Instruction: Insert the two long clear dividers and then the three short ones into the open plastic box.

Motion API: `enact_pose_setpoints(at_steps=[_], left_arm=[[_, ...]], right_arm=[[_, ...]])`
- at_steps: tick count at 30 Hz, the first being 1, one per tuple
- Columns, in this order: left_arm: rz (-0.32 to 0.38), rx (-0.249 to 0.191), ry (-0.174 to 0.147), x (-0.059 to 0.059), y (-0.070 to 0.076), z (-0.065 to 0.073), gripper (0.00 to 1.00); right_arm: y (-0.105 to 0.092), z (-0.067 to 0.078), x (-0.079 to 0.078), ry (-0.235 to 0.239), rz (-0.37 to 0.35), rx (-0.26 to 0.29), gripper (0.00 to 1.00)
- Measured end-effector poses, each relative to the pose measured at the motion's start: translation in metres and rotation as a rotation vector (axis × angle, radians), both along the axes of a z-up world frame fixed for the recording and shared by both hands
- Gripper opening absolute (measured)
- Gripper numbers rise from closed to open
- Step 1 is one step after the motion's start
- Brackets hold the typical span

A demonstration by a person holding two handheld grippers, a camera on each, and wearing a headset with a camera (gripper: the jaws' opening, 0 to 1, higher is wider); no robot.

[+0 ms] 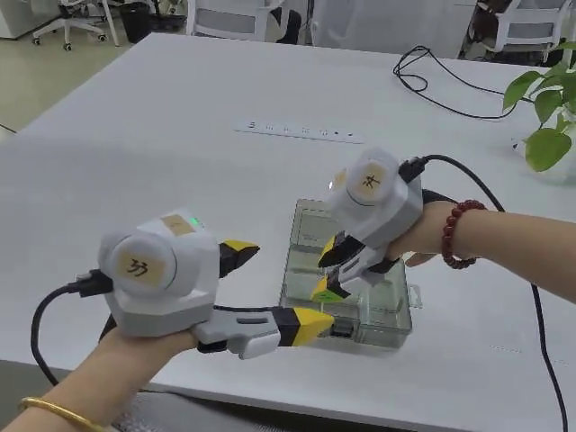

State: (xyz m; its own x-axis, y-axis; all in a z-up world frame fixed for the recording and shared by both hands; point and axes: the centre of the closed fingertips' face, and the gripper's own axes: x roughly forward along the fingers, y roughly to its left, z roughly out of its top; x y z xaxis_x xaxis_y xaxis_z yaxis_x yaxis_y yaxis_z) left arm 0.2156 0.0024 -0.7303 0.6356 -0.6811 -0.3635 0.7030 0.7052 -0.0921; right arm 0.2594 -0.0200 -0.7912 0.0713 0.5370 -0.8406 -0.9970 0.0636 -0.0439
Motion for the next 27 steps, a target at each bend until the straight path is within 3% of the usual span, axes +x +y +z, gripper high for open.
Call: enact_pose_setpoints(at_steps=[7, 17, 20, 21, 27], left_arm=[[0.007, 0.0, 0.007, 0.0, 0.001, 0.0, 0.87], [0.01, 0.032, 0.002, 0.002, -0.001, -0.004, 0.95], [0.002, 0.036, -0.019, 0.002, -0.004, -0.002, 0.96], [-0.005, 0.035, -0.041, 0.003, -0.006, -0.001, 0.96], [-0.013, 0.04, -0.057, 0.003, -0.011, 0.0, 0.98]], right_arm=[[-0.023, 0.005, -0.004, -0.003, -0.027, 0.005, 0.38], [-0.064, 0.007, -0.006, -0.009, -0.072, 0.001, 0.42], [-0.081, 0.007, -0.006, -0.013, -0.091, -0.005, 0.43], [-0.085, 0.007, -0.005, -0.011, -0.099, -0.005, 0.43], [-0.111, 0.007, -0.005, -0.011, -0.135, -0.004, 0.44]])
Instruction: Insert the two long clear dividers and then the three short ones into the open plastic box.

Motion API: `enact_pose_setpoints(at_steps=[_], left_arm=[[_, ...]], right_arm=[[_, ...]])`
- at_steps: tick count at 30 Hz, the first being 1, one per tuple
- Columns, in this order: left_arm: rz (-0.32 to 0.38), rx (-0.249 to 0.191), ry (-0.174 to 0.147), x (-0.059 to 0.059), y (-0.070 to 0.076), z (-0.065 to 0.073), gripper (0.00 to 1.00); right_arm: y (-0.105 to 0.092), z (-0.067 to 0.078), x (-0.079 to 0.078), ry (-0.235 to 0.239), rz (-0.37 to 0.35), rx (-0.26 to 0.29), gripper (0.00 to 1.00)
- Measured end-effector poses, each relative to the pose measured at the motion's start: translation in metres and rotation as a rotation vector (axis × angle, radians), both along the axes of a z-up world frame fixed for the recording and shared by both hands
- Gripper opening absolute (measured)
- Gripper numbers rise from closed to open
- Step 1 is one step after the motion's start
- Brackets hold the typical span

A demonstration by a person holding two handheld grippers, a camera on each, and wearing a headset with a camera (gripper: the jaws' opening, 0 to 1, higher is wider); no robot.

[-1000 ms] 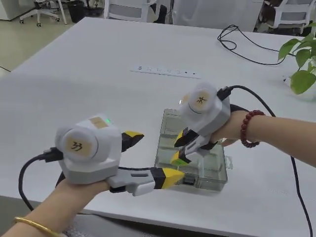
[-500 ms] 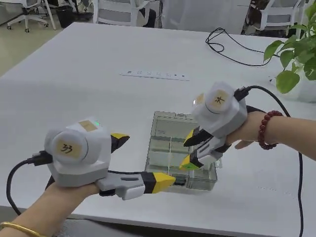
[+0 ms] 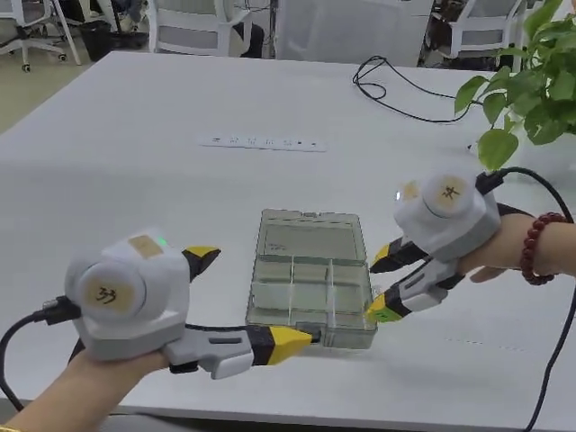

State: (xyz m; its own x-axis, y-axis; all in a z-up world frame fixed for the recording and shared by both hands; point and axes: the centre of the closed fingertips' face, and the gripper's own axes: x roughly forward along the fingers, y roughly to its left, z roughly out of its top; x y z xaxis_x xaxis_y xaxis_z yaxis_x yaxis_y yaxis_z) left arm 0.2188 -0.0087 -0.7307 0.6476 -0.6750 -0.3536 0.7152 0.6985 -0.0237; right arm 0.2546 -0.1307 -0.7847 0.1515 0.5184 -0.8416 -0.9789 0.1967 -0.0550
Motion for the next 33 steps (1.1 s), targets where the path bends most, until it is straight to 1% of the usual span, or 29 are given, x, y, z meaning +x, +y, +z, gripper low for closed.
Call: enact_pose_setpoints(at_steps=[4, 11, 14, 17, 19, 21, 24, 26, 29, 33], left_arm=[[0.0, 0.008, 0.003, 0.0, -0.002, -0.001, 0.98], [0.01, 0.02, 0.006, 0.002, 0.0, -0.002, 0.98], [0.015, 0.026, 0.009, 0.003, 0.001, -0.003, 0.97], [0.02, 0.031, 0.013, 0.003, 0.002, -0.004, 0.97], [0.022, 0.033, 0.011, 0.004, 0.002, -0.004, 0.96], [0.024, 0.035, 0.012, 0.004, 0.002, -0.003, 0.96], [0.026, 0.043, 0.007, 0.004, 0.003, -0.003, 0.95], [0.03, 0.048, 0.01, 0.004, 0.004, -0.003, 0.95], [0.037, 0.05, 0.007, 0.003, 0.006, -0.002, 0.95], [0.049, 0.057, 0.011, 0.003, 0.009, -0.002, 0.94]], right_arm=[[-0.016, -0.003, 0.0, 0.004, -0.019, -0.004, 0.45], [-0.048, -0.014, 0.0, 0.015, -0.048, -0.025, 0.45], [-0.057, -0.017, -0.004, 0.023, -0.058, -0.035, 0.46], [-0.066, -0.02, -0.006, 0.028, -0.067, -0.05, 0.46], [-0.076, -0.026, -0.003, 0.031, -0.073, -0.066, 0.46], [-0.083, -0.028, -0.003, 0.032, -0.081, -0.087, 0.46], [-0.09, -0.031, -0.003, 0.034, -0.084, -0.103, 0.46], [-0.095, -0.033, -0.002, 0.036, -0.085, -0.114, 0.46], [-0.101, -0.036, -0.001, 0.035, -0.078, -0.129, 0.46], [-0.109, -0.041, 0.001, 0.046, -0.072, -0.146, 0.45]])
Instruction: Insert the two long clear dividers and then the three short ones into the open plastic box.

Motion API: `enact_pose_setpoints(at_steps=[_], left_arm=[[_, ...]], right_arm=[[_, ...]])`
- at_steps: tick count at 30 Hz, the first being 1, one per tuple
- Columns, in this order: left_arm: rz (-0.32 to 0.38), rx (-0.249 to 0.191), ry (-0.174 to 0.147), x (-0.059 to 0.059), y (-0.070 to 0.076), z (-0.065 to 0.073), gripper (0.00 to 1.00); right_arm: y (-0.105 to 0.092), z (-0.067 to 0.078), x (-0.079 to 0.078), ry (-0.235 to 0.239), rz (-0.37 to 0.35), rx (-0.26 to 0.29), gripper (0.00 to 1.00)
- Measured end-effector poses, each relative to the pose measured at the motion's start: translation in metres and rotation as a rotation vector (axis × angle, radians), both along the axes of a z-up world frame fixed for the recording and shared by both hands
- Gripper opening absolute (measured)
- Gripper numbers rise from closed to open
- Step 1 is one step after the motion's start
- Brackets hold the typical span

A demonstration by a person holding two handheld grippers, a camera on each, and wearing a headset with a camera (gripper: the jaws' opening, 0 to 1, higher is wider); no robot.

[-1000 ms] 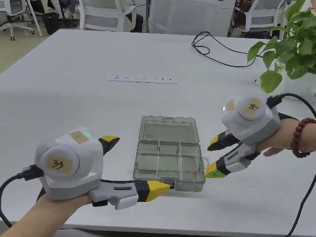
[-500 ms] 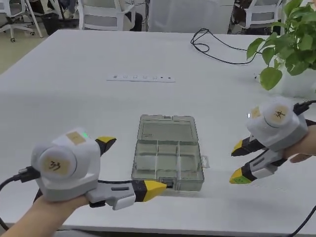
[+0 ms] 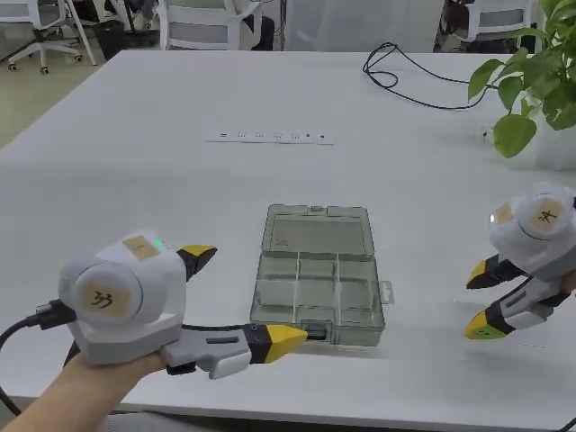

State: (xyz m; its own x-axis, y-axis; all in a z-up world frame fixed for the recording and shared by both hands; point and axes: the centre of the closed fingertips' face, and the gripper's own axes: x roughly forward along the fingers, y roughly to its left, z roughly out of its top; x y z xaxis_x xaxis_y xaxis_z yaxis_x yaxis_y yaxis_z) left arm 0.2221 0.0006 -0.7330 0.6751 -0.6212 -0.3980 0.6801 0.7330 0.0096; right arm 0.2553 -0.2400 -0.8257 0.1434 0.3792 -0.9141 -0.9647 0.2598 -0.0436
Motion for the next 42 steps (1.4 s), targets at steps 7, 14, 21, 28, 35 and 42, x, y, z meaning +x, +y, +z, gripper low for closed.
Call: enact_pose_setpoints(at_steps=[7, 14, 21, 28, 35, 42], left_arm=[[0.012, -0.002, -0.007, -0.001, 0.002, 0.003, 0.93], [0.009, 0.012, -0.009, -0.002, 0.004, 0.002, 0.91], [0.006, 0.023, -0.001, -0.003, 0.004, 0.0, 0.9], [0.003, 0.035, -0.004, -0.004, 0.004, -0.001, 0.89], [0.008, 0.04, -0.005, -0.004, 0.005, 0.0, 0.89], [0.011, 0.043, 0.001, -0.006, 0.006, 0.0, 0.88]], right_arm=[[-0.013, -0.01, 0.0, 0.022, 0.035, -0.055, 0.45], [-0.02, -0.015, 0.0, 0.044, 0.056, -0.068, 0.43], [-0.025, -0.02, -0.002, 0.061, 0.082, -0.081, 0.39], [-0.028, -0.022, 0.001, 0.059, 0.088, -0.087, 0.38], [-0.028, -0.022, 0.003, 0.048, 0.093, -0.085, 0.35], [-0.028, -0.022, 0.002, 0.044, 0.103, -0.084, 0.33]])
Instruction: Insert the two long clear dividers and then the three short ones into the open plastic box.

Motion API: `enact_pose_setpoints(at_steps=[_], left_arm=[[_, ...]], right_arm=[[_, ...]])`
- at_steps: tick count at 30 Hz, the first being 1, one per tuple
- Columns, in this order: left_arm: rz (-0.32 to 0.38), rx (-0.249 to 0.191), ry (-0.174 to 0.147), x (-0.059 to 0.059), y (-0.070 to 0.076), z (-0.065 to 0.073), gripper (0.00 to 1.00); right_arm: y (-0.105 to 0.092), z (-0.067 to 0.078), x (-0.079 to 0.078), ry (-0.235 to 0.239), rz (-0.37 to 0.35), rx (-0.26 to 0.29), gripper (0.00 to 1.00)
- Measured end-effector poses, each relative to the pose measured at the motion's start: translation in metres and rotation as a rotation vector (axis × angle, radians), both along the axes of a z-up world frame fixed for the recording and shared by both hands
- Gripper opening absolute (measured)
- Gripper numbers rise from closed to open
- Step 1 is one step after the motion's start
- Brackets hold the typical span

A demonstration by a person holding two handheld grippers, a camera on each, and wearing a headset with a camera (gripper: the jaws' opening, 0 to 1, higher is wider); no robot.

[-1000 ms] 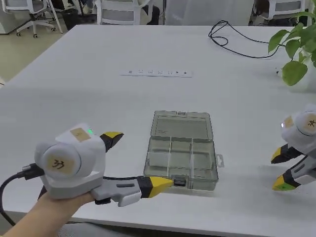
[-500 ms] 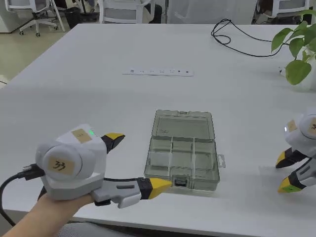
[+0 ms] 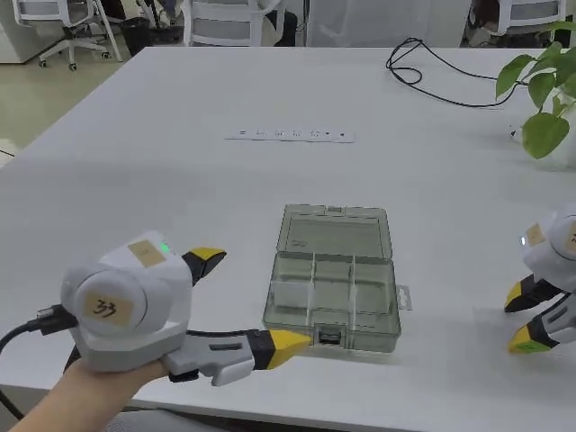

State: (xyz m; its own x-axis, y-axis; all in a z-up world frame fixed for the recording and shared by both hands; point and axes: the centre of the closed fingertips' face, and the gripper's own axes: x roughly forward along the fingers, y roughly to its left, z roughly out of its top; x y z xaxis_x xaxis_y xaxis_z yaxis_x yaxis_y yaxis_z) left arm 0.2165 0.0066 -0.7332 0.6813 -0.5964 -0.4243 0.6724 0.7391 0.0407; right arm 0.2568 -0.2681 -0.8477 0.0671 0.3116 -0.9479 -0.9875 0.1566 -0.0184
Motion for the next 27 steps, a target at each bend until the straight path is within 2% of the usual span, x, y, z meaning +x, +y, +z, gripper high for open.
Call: enact_pose_setpoints(at_steps=[7, 12, 15, 22, 27], left_arm=[[0.003, -0.01, 0.006, 0.0, 0.0, 0.0, 0.86], [0.013, -0.021, 0.009, 0.002, 0.002, 0.001, 0.82], [0.02, -0.035, 0.013, 0.003, 0.002, 0.002, 0.77], [0.031, -0.099, 0.033, 0.006, -0.002, 0.004, 0.69], [0.041, -0.164, 0.056, 0.009, -0.007, 0.007, 0.63]], right_arm=[[-0.001, 0.001, 0.0, -0.011, -0.018, 0.011, 0.32], [0.003, 0.005, 0.001, -0.045, -0.016, 0.019, 0.32], [0.01, 0.013, 0.006, -0.091, -0.008, 0.033, 0.32], [0.034, 0.037, 0.016, -0.201, -0.004, 0.115, 0.32], [0.053, 0.054, 0.019, -0.27, 0.015, 0.167, 0.32]])
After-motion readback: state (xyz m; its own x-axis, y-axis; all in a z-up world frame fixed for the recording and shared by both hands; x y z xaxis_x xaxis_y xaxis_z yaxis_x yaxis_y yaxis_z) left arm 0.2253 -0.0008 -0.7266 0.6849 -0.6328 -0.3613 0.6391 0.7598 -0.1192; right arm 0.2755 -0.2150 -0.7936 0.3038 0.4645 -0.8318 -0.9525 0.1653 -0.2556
